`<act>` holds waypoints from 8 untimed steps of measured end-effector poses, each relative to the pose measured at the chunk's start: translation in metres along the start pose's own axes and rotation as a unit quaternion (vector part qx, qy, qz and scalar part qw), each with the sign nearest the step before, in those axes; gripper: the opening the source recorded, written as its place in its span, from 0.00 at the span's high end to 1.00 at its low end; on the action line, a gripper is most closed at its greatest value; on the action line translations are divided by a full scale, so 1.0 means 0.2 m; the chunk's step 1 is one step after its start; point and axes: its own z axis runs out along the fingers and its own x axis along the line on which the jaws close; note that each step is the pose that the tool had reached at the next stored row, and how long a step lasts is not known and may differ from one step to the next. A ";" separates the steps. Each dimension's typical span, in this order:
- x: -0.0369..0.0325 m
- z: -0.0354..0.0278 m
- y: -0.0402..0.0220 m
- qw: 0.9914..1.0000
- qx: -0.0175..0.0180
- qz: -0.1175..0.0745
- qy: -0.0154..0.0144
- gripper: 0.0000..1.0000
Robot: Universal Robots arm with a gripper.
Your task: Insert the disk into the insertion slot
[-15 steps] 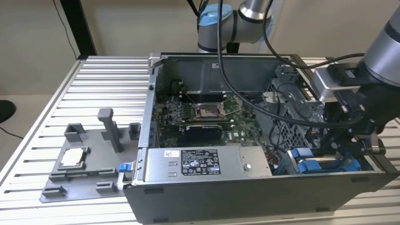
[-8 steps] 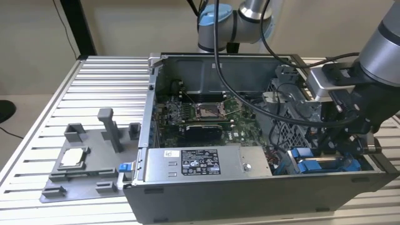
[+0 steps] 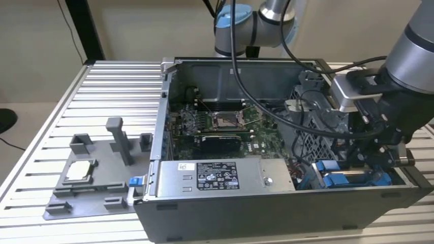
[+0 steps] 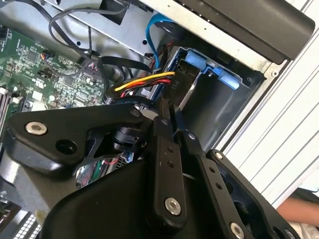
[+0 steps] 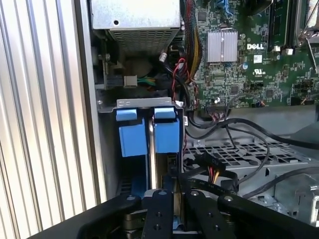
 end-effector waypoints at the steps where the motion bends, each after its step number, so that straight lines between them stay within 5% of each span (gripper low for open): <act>1: 0.000 0.000 0.001 1.000 0.003 -0.002 0.001 1.00; 3: 0.000 0.000 0.002 1.000 0.008 -0.004 0.002 1.00; 8: 0.000 0.000 0.005 1.000 0.011 -0.005 0.002 1.00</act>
